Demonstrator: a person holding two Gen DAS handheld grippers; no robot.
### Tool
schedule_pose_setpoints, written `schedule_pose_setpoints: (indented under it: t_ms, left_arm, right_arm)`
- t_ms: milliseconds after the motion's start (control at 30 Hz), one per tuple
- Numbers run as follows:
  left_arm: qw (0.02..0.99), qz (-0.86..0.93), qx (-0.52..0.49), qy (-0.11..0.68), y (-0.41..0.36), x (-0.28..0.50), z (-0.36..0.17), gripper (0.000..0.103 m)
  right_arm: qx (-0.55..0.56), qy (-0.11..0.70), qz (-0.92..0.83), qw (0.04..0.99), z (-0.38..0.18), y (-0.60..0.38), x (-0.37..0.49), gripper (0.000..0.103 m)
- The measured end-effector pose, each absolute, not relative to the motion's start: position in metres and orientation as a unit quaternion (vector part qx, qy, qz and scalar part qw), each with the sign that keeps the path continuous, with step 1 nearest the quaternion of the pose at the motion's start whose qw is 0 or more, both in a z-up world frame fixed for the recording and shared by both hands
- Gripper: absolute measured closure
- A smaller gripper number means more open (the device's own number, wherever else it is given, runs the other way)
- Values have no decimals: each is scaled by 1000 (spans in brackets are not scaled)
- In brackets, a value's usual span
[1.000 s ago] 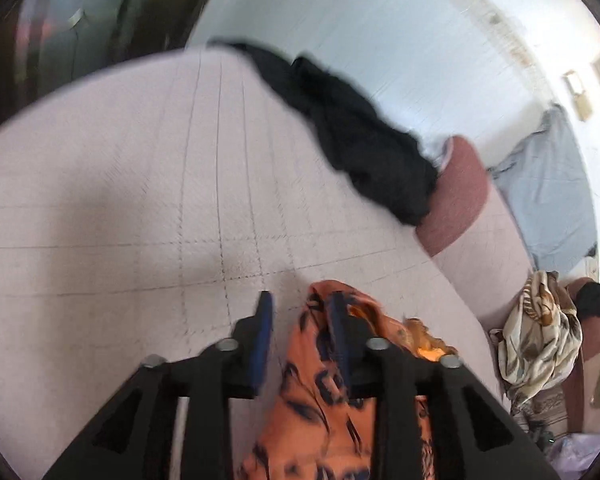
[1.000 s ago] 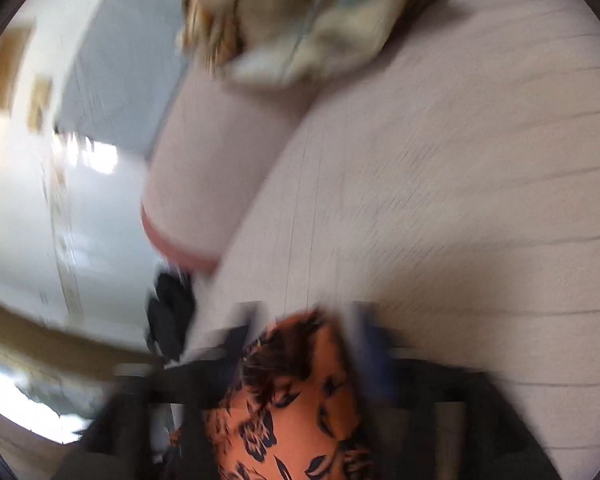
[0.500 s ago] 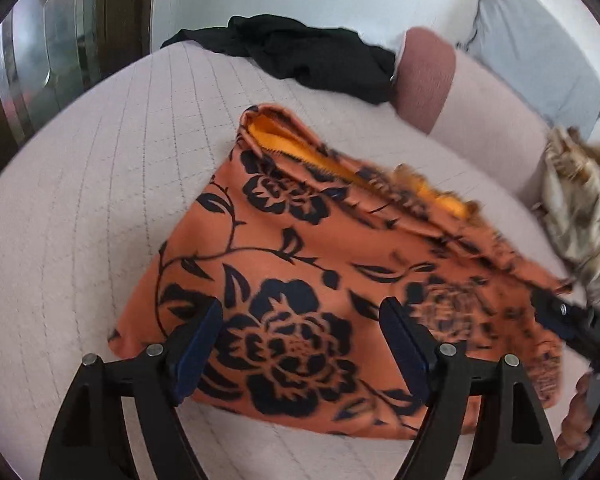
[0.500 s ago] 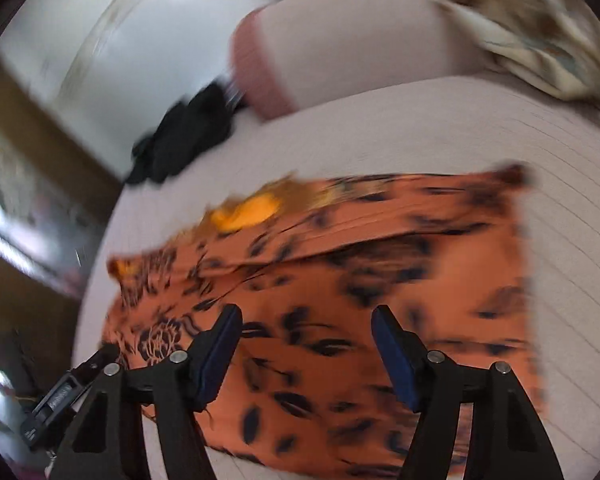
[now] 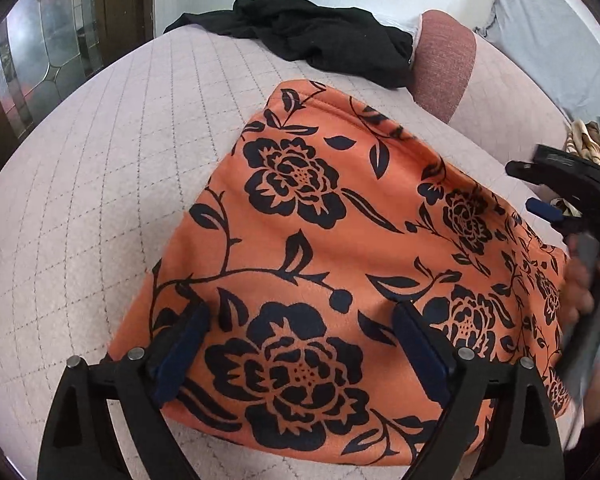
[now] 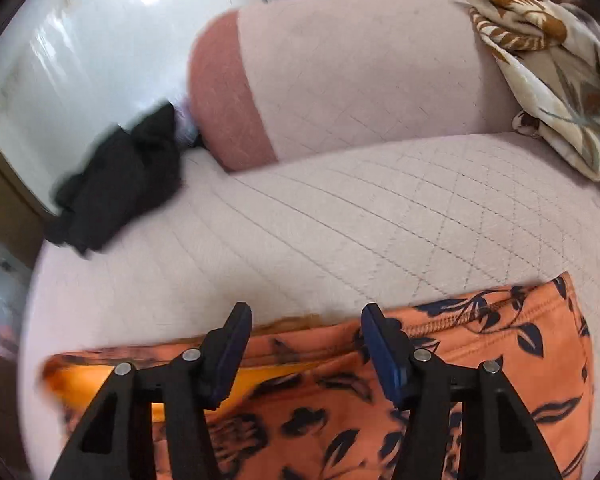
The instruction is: Fold small clothes
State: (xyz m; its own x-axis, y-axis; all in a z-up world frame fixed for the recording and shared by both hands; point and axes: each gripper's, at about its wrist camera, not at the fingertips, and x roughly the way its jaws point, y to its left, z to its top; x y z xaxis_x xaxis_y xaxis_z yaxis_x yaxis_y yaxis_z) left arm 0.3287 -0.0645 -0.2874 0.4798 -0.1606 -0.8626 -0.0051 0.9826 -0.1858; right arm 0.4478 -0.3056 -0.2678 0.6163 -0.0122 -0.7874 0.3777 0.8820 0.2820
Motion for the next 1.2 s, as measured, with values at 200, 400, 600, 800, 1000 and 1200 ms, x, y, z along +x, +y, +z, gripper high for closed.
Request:
schedule_pose_setpoints:
  t_ms: [200, 400, 600, 800, 1000, 1200]
  left_arm:
    - [856, -59, -51, 511, -60, 309, -289, 4]
    - [859, -93, 10, 503, -71, 299, -298, 0]
    - [858, -112, 9, 502, -65, 299, -299, 0]
    - [885, -53, 20, 462, -49, 304, -279, 0]
    - [870, 2, -26, 492, -16, 315, -287, 0]
    - [844, 19, -82, 529, 2, 319, -303, 0]
  right_arm:
    - [172, 452, 41, 874, -254, -234, 406, 42]
    - [144, 504, 87, 847, -290, -173, 435, 42]
    - [172, 487, 43, 855, -309, -186, 490, 40]
    - [225, 431, 24, 874, -276, -238, 463, 43]
    - [238, 426, -50, 872, -262, -333, 362, 57]
    - [261, 481, -124, 828, -302, -401, 277, 68]
